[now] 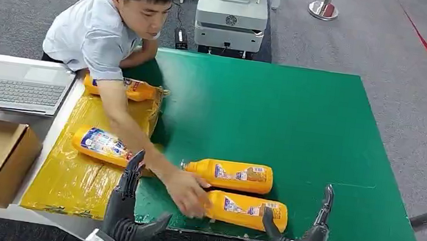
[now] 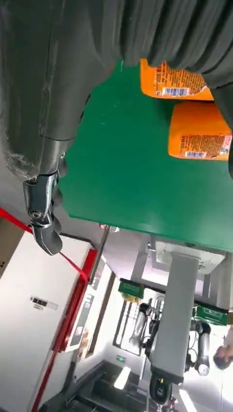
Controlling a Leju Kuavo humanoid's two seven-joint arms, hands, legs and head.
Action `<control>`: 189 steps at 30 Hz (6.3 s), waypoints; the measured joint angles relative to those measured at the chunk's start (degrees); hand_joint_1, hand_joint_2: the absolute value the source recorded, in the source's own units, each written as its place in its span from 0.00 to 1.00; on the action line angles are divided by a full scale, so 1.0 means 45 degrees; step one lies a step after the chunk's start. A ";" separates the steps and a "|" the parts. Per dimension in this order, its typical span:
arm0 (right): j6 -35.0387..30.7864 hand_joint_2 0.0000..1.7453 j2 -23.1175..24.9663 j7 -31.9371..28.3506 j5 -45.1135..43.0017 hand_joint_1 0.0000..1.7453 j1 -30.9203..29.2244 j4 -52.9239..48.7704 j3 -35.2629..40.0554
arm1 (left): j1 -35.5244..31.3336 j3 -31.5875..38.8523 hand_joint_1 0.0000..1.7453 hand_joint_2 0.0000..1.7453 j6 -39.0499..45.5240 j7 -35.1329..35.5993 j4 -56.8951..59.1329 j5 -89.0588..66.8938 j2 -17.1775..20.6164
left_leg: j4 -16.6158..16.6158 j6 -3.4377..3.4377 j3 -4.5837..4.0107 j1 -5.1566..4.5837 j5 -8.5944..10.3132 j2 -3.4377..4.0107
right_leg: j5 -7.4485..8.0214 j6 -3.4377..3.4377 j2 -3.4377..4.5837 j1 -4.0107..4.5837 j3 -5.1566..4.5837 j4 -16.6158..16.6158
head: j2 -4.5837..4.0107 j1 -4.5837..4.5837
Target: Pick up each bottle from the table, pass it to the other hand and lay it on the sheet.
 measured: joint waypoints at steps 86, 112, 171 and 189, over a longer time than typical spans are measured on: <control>0.3400 1.00 -0.2705 1.0855 1.4696 0.00 -0.2677 0.4964 0.3045 | -0.0370 0.0661 0.00 1.00 -0.2123 0.2637 0.0879 -0.1739 -0.0845 | 0.0000 0.0000 0.0000 0.0000 0.0000 0.0000 | 0.0000 0.0000 0.0000 0.0000 0.0000 0.0000 | 0.0000 0.0000; 0.2958 1.00 -0.2211 1.1109 1.5105 0.00 -0.3244 0.6856 0.1652 | -0.0378 0.0617 0.00 1.00 -0.1865 0.2633 0.0923 -0.1928 -0.0860 | 0.0000 0.0000 0.0000 0.0000 0.0000 0.0000 | 0.0000 0.0000 0.0000 0.0000 0.0000 0.0000 | 0.0000 0.0019; 0.4278 1.00 -0.1797 0.3851 0.5944 1.00 -0.3043 0.6182 0.0826 | -0.0402 0.0816 0.00 1.00 -0.1428 0.0714 -0.0200 -0.0718 -0.0792 | 0.0000 0.0000 0.0000 0.0000 0.0000 0.0000 | 0.0000 0.0000 0.0000 0.0000 0.0000 0.0000 | 0.0000 0.0019; 0.2837 1.00 -0.0889 0.1850 0.4142 1.00 -0.2314 0.3710 0.0345 | -0.0488 0.0626 0.00 1.00 -0.2283 0.1632 0.1914 0.2507 -0.0733 | 0.0000 0.0000 0.0000 0.0000 0.0000 0.0000 | 0.0000 0.0000 0.0000 0.0000 0.0000 0.0000 | 0.0000 0.0020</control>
